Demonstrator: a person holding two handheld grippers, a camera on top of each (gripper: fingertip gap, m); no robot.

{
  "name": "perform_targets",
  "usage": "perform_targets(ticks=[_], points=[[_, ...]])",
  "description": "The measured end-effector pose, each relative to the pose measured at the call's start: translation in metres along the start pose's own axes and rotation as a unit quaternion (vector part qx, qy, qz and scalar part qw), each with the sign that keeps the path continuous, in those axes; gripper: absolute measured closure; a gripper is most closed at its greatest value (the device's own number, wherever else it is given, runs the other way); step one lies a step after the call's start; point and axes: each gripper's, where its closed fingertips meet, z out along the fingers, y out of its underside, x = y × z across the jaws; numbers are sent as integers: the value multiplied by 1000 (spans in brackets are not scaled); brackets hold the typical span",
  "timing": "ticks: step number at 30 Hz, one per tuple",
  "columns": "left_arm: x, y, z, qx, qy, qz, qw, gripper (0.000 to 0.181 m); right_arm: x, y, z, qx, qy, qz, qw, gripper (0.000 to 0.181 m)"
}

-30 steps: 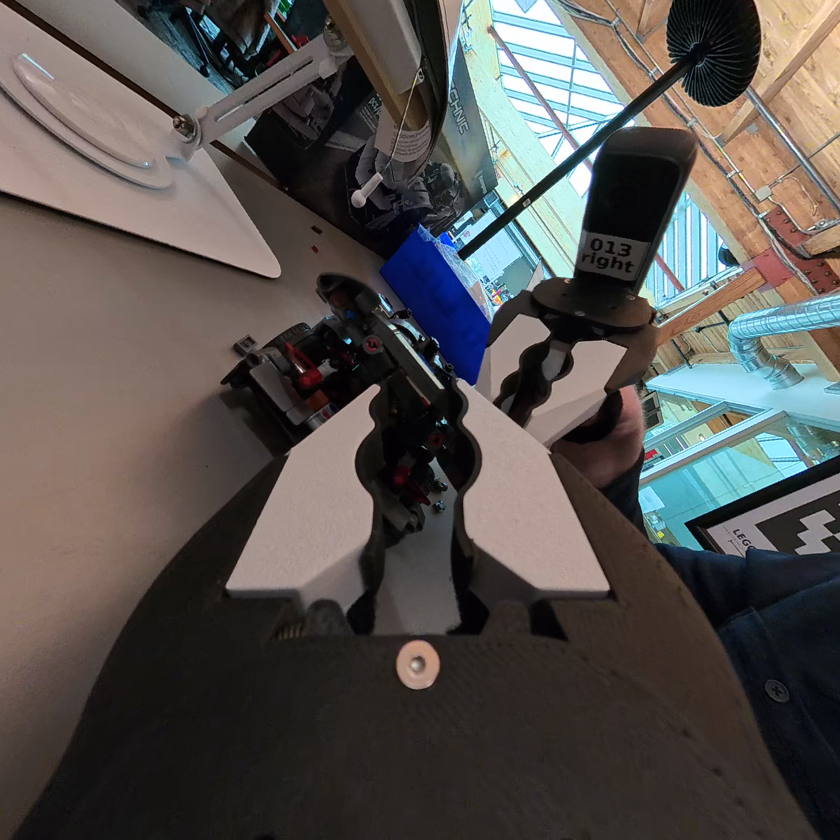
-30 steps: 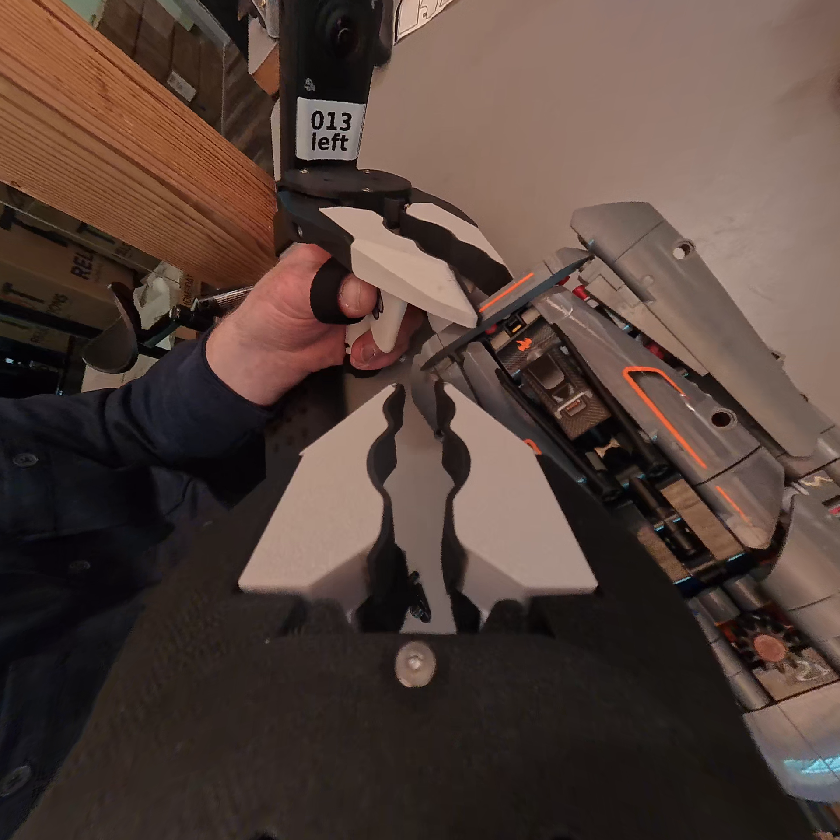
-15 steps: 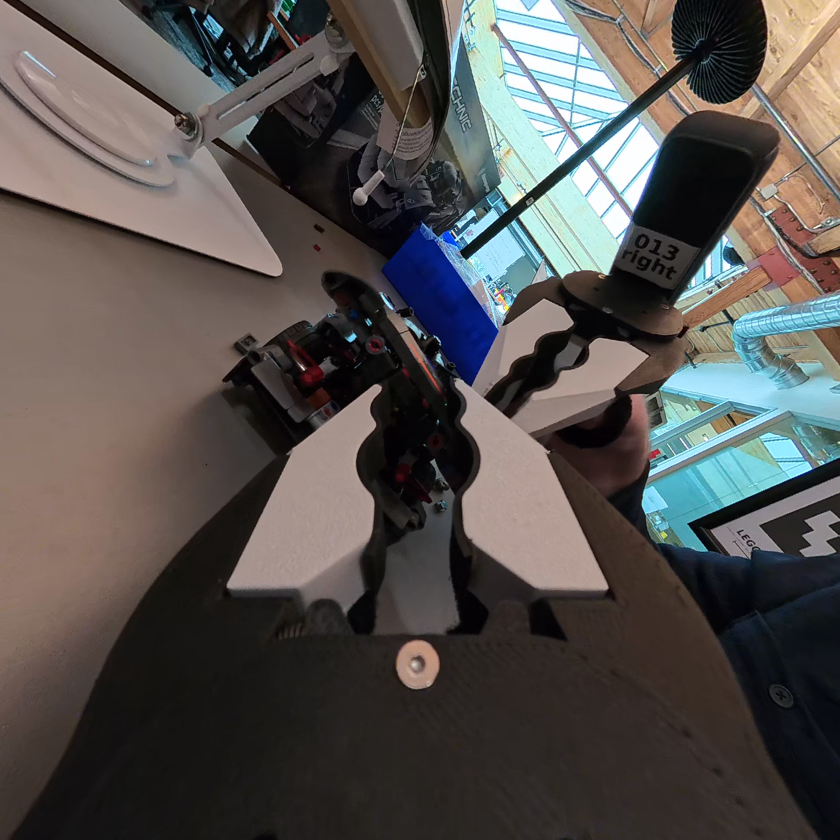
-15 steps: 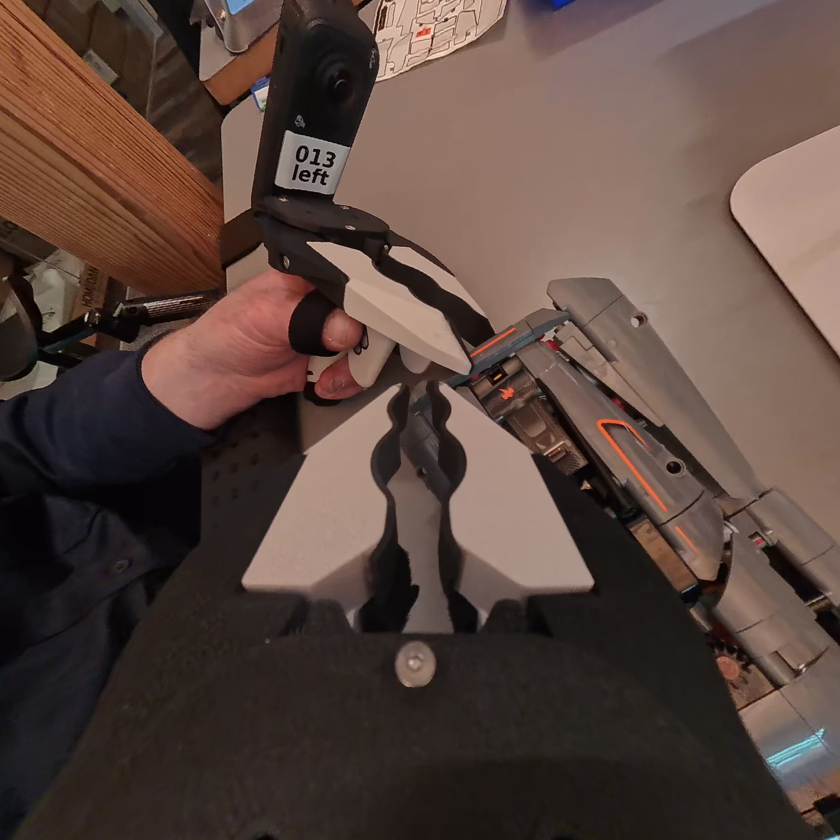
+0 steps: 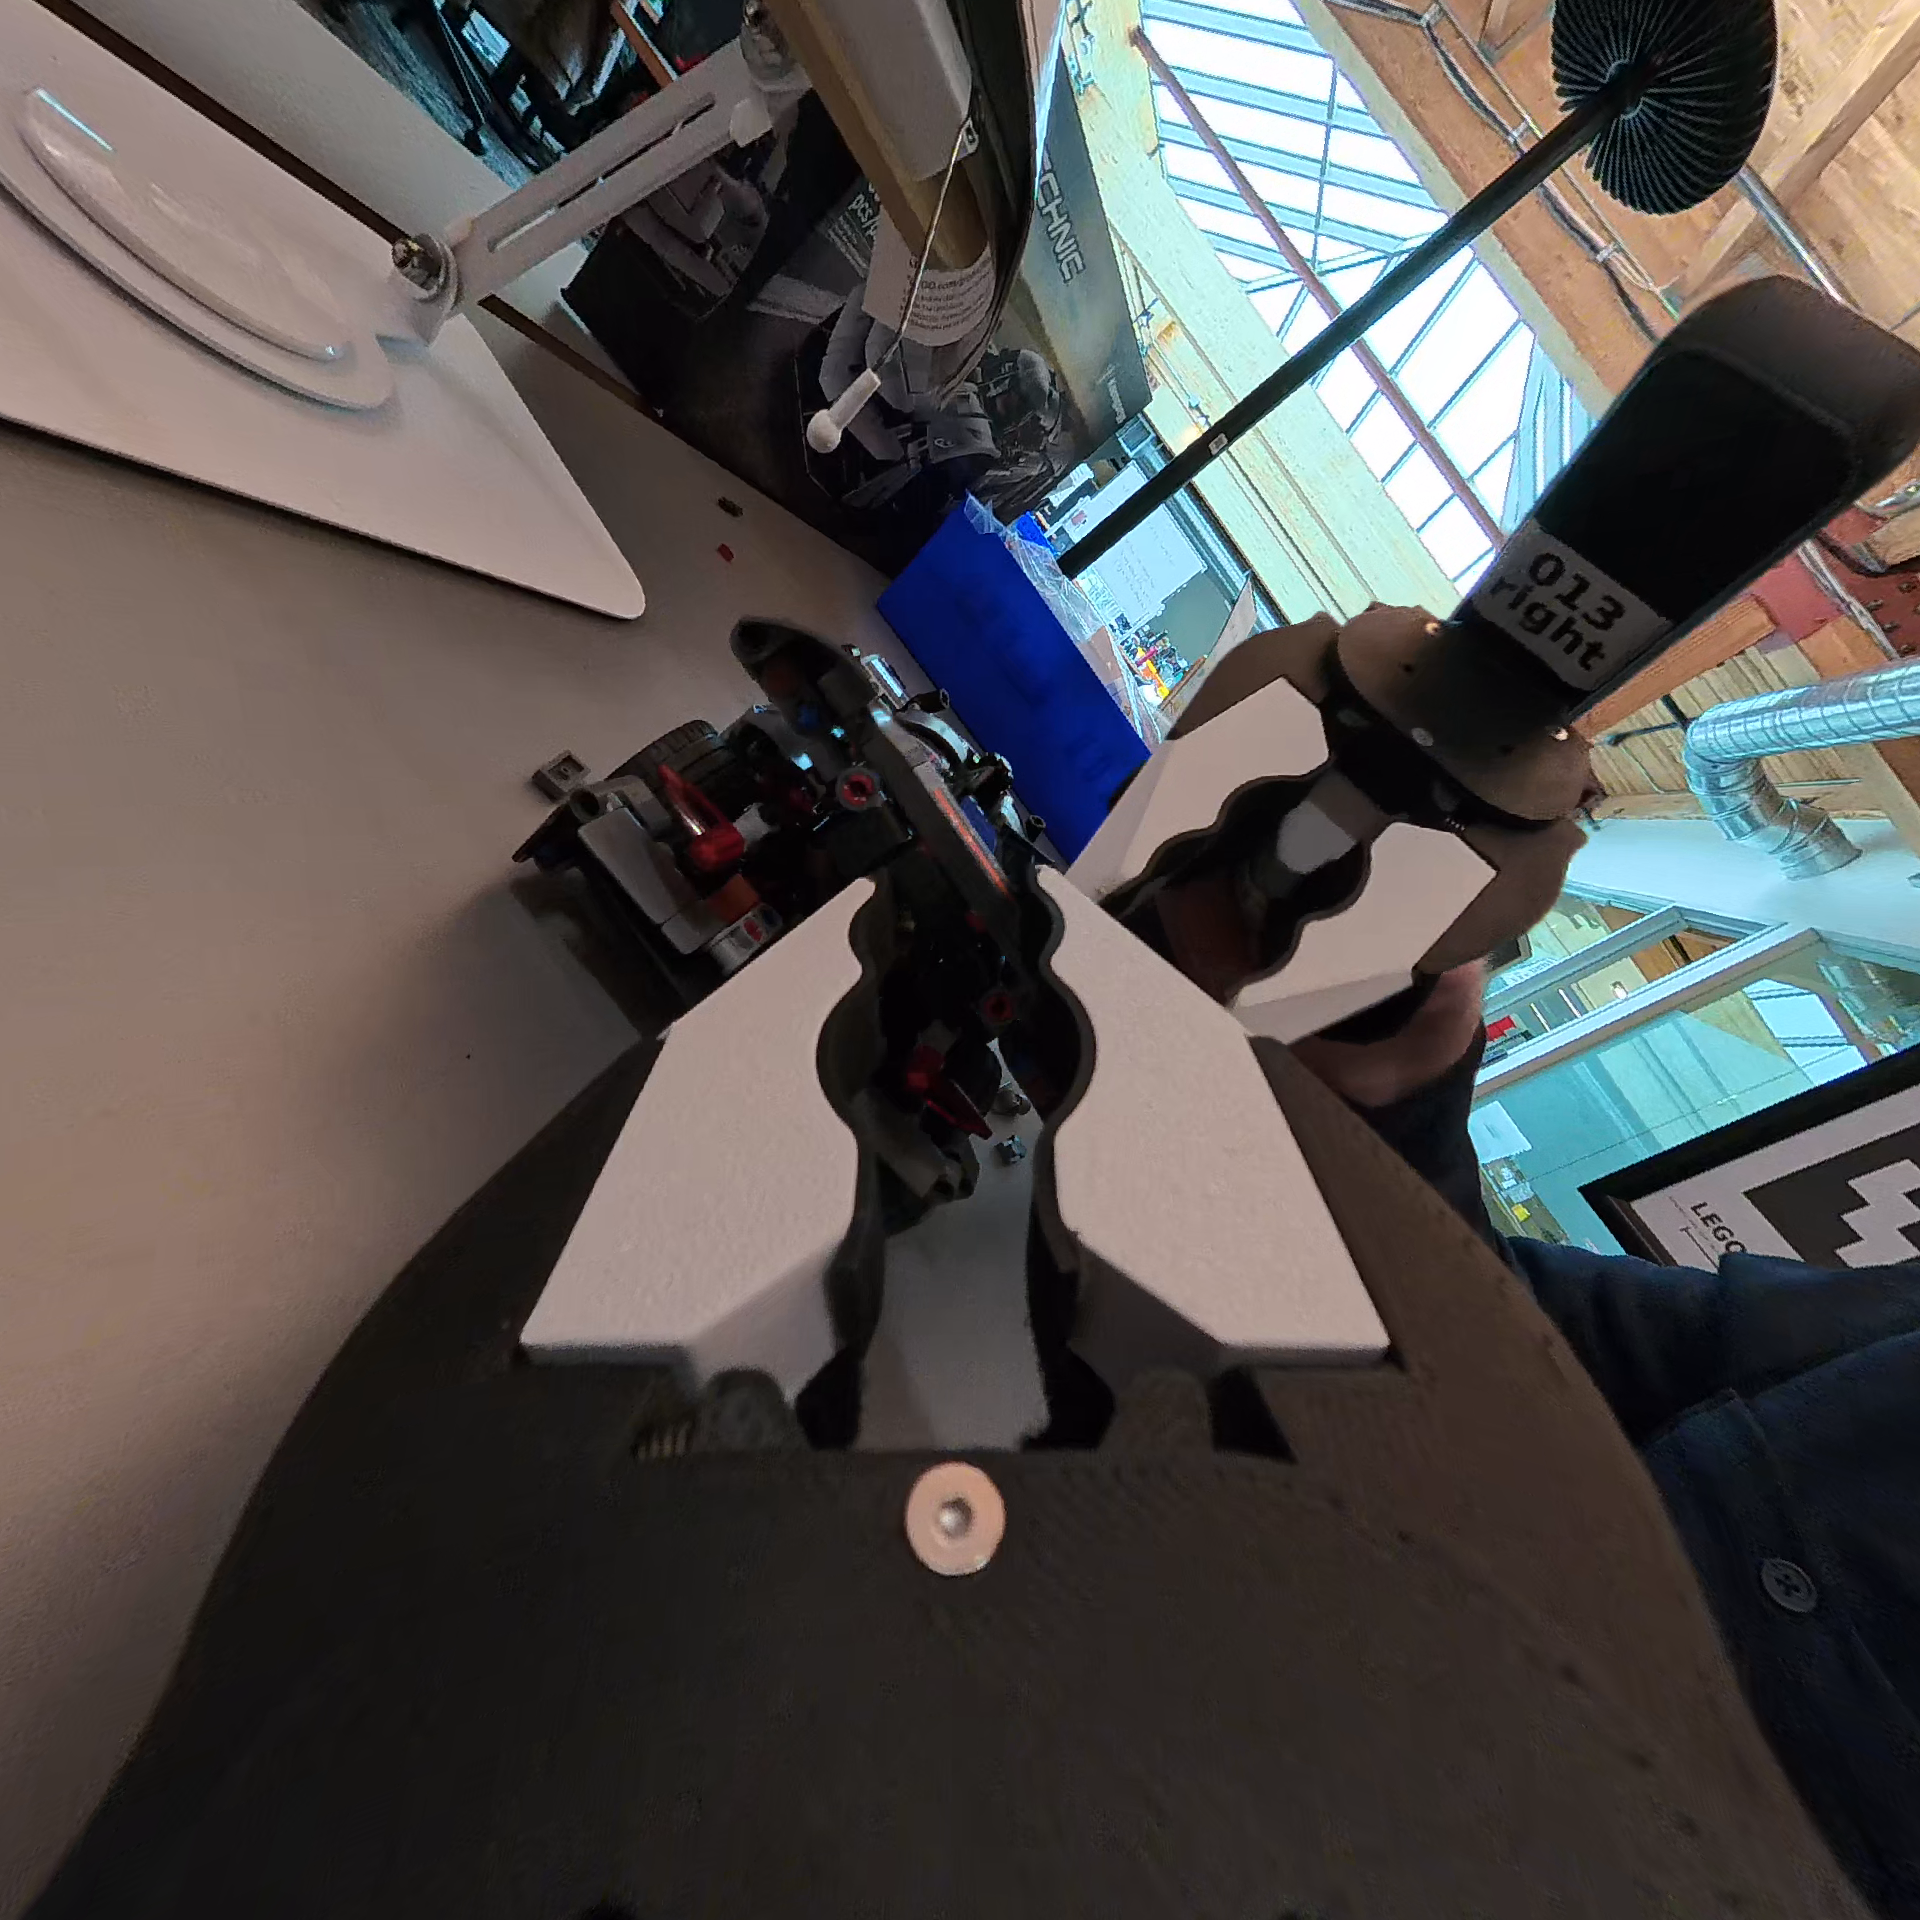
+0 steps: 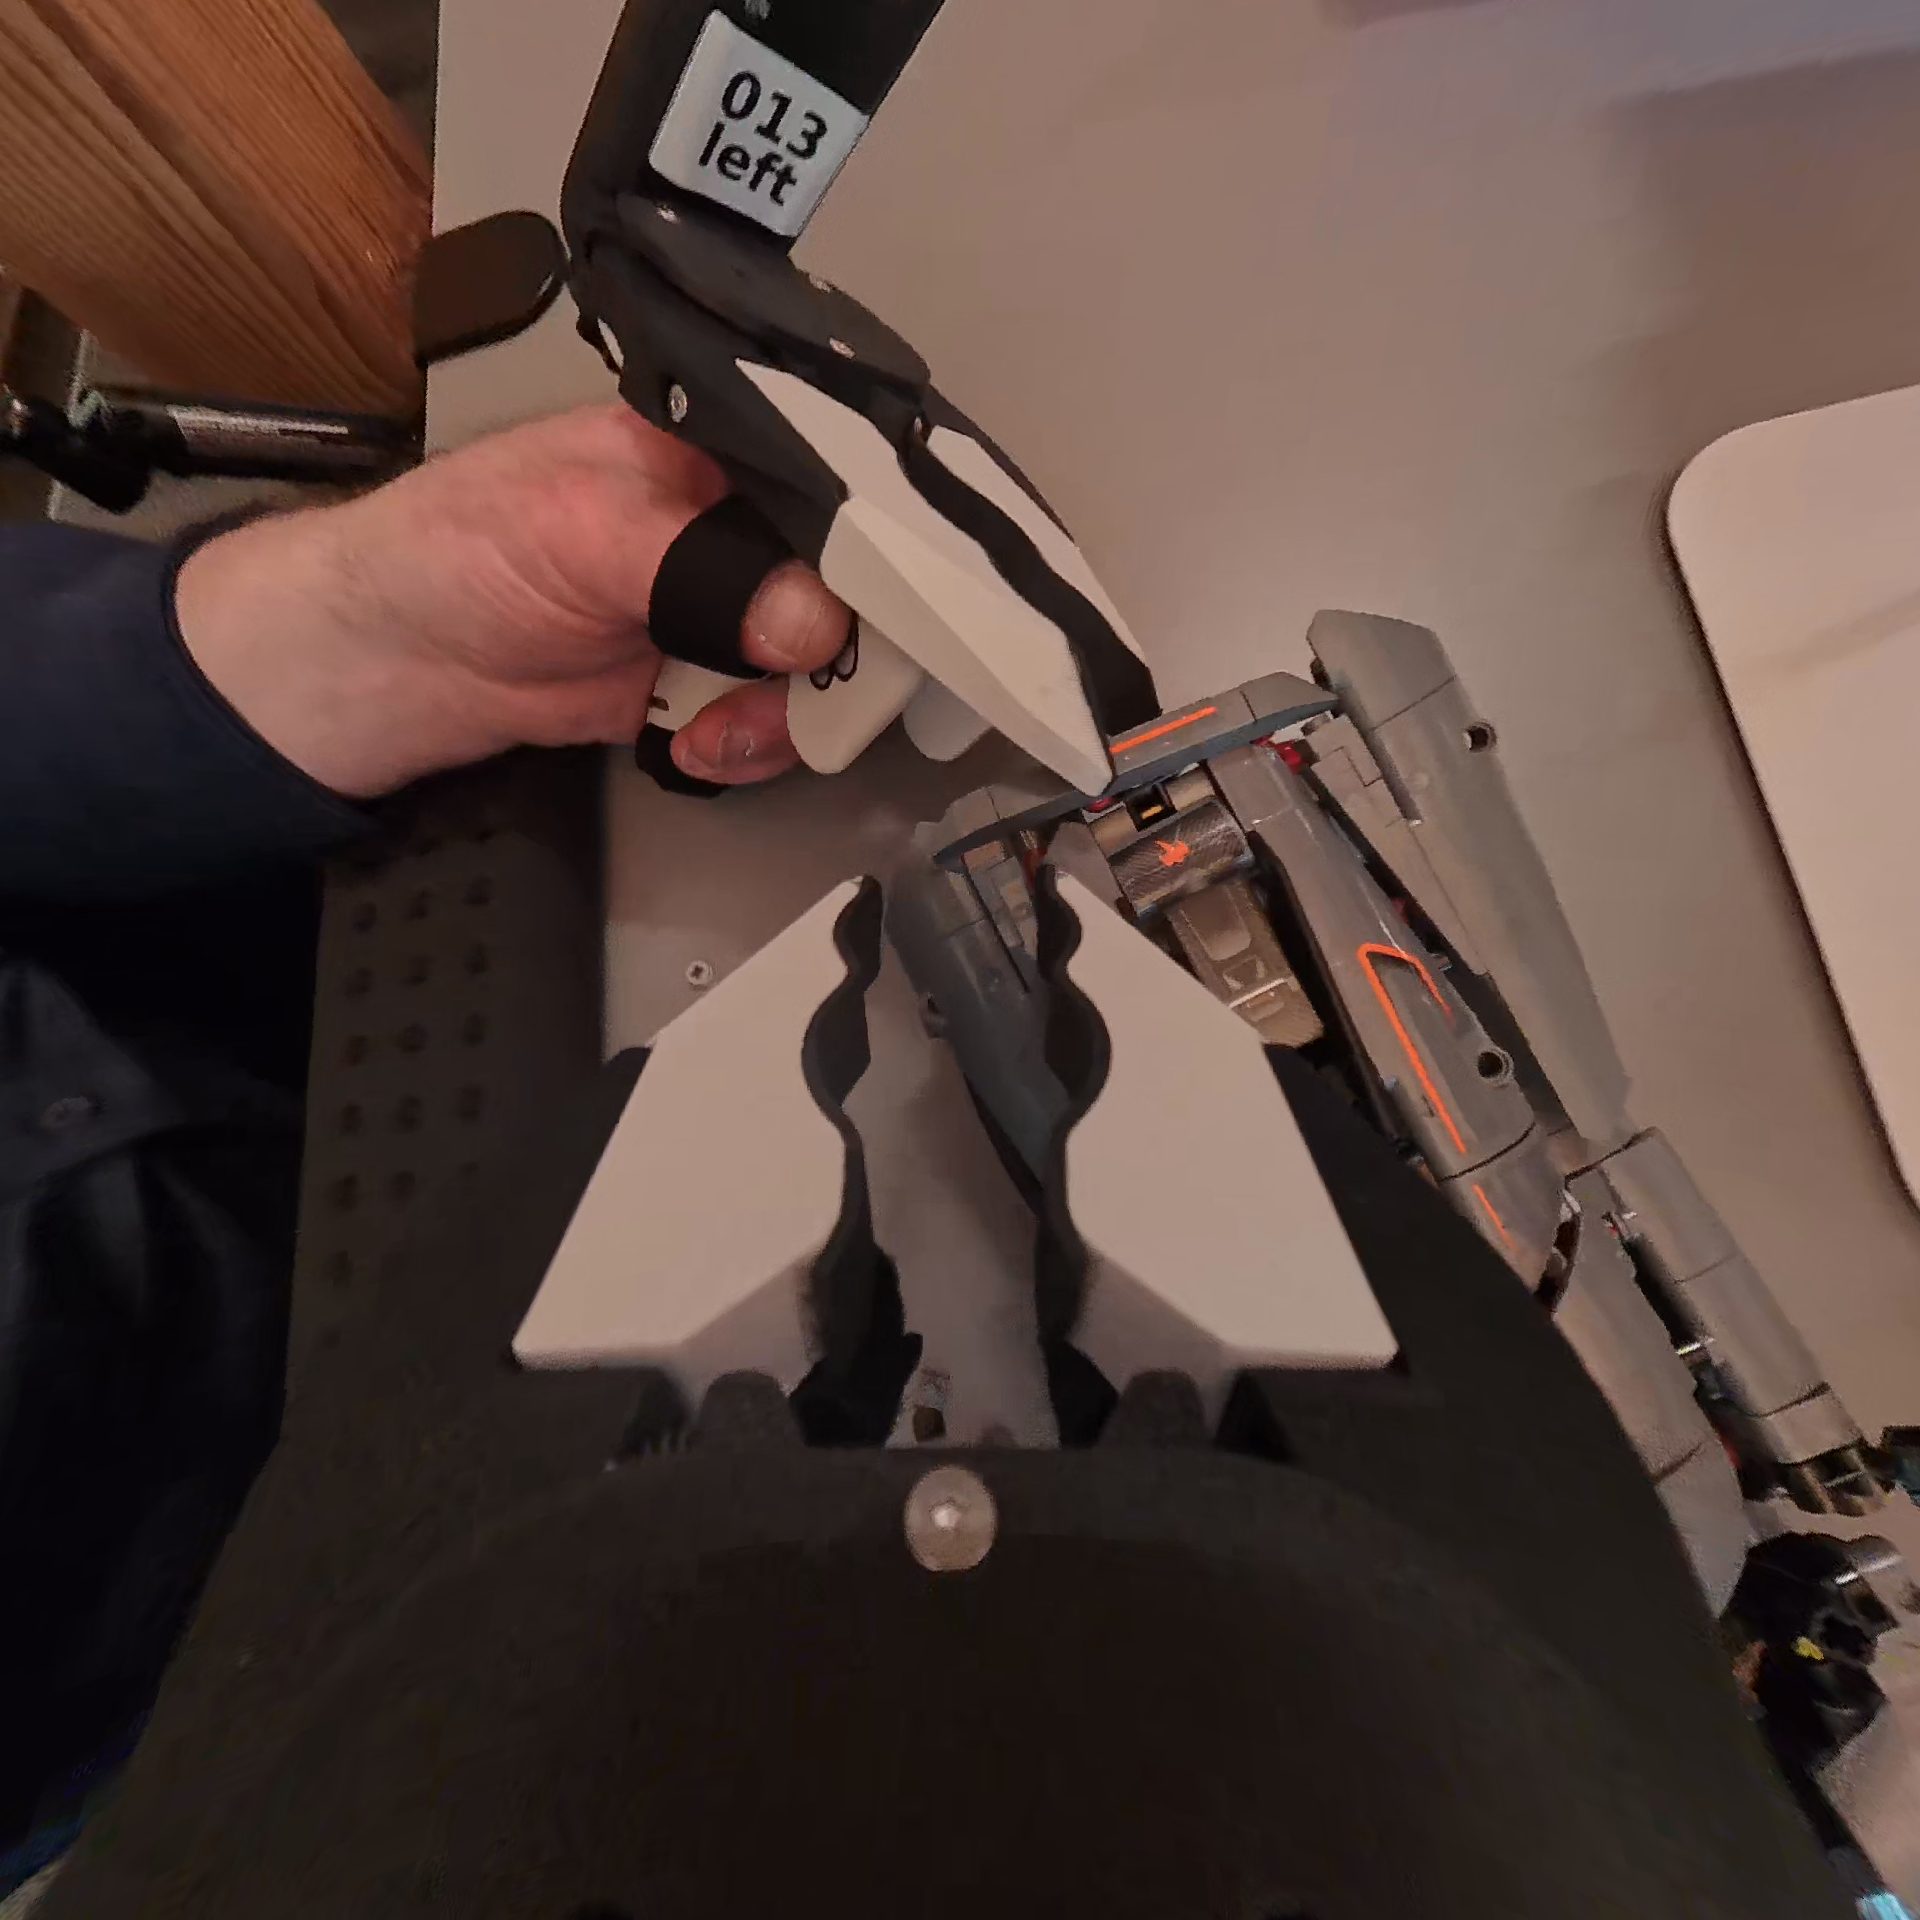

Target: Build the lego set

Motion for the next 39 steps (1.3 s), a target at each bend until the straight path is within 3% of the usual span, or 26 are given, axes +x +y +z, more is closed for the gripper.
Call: perform_targets(ticks=[21, 39], points=[[-1, 0, 0, 3, 0, -4, 1000, 161, -10, 5, 4, -15, 13, -61, 998, 137], [-1, -1, -1, 15, -9, -2, 1000, 161, -12, 2, 5, -4, 23, -79, 997, 135]])
